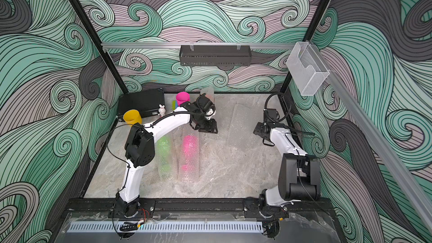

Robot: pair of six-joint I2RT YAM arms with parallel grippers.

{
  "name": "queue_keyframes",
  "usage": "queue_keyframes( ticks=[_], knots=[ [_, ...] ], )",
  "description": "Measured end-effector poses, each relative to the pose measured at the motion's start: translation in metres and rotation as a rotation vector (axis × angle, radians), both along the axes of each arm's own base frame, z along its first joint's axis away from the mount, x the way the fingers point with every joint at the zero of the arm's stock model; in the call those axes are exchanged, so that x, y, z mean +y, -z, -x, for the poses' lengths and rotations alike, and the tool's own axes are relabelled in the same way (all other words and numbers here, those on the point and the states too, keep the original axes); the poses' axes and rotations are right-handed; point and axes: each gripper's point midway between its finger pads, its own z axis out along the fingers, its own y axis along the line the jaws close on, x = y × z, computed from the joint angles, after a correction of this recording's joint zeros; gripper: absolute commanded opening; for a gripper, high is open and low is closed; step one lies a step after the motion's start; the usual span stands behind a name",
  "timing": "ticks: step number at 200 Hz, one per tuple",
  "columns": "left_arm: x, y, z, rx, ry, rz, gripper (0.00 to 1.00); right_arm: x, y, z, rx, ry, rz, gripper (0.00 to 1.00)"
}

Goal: Unpack wine glasses from bubble wrap
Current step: Move the bubble wrap onto the bubble wrap, then unwrap the bubble wrap at the center of the board.

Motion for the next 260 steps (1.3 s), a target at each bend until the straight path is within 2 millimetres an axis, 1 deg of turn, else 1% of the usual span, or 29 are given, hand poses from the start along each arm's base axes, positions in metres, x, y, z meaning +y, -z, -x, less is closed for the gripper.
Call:
queue_keyframes(
  ticks=[16, 29, 47, 60, 67, 78, 104, 116, 134, 151, 164, 178, 198, 219, 242, 260],
  knots=[
    [0.009, -0.015, 0.0, -0.017, -0.012, 0.007, 0.52, 0.002, -0.009, 0.001, -0.023, -0.006, -0.009, 0.73],
    [0.018, -0.023, 0.002, -0.028, -0.021, 0.001, 0.52, 0.007, -0.015, 0.002, -0.038, -0.02, -0.032, 0.73],
    [0.034, -0.027, 0.007, -0.034, -0.037, -0.023, 0.52, 0.018, -0.019, 0.004, -0.048, -0.053, -0.077, 0.72],
    [0.046, -0.027, 0.014, -0.028, -0.046, -0.047, 0.52, 0.031, -0.021, 0.005, -0.053, -0.09, -0.11, 0.72],
    [0.053, -0.027, 0.018, -0.022, -0.051, -0.06, 0.52, 0.043, -0.02, 0.007, -0.051, -0.12, -0.126, 0.72],
    [0.063, -0.026, 0.025, -0.019, -0.059, -0.08, 0.52, 0.066, -0.018, 0.012, -0.043, -0.178, -0.154, 0.72],
    [0.091, -0.027, 0.042, -0.017, -0.091, -0.128, 0.52, 0.133, -0.018, 0.025, -0.027, -0.346, -0.229, 0.72],
    [0.104, -0.03, 0.048, -0.022, -0.114, -0.137, 0.52, 0.158, -0.021, 0.03, -0.032, -0.406, -0.265, 0.72],
    [0.128, -0.034, 0.053, -0.028, -0.165, -0.141, 0.52, 0.19, -0.026, 0.037, -0.045, -0.476, -0.311, 0.72],
    [0.152, -0.039, 0.052, -0.033, -0.226, -0.142, 0.52, 0.217, -0.031, 0.045, -0.048, -0.538, -0.342, 0.75],
    [0.167, -0.037, 0.051, -0.029, -0.265, -0.149, 0.52, 0.238, -0.035, 0.05, -0.05, -0.592, -0.361, 0.76],
    [0.181, -0.029, 0.054, -0.009, -0.299, -0.163, 0.52, 0.262, -0.04, 0.052, -0.054, -0.652, -0.379, 0.76],
    [0.195, -0.016, 0.061, 0.026, -0.328, -0.181, 0.52, 0.293, -0.042, 0.058, -0.05, -0.722, -0.396, 0.8],
    [0.204, -0.008, 0.069, 0.051, -0.352, -0.177, 0.52, 0.324, -0.044, 0.067, -0.035, -0.795, -0.409, 0.8],
    [0.207, -0.009, 0.07, 0.051, -0.368, -0.151, 0.52, 0.357, -0.045, 0.075, -0.017, -0.873, -0.407, 0.8],
    [0.206, -0.01, 0.071, 0.043, -0.375, -0.128, 0.52, 0.377, -0.042, 0.084, 0.005, -0.928, -0.39, 0.79]
  ],
)
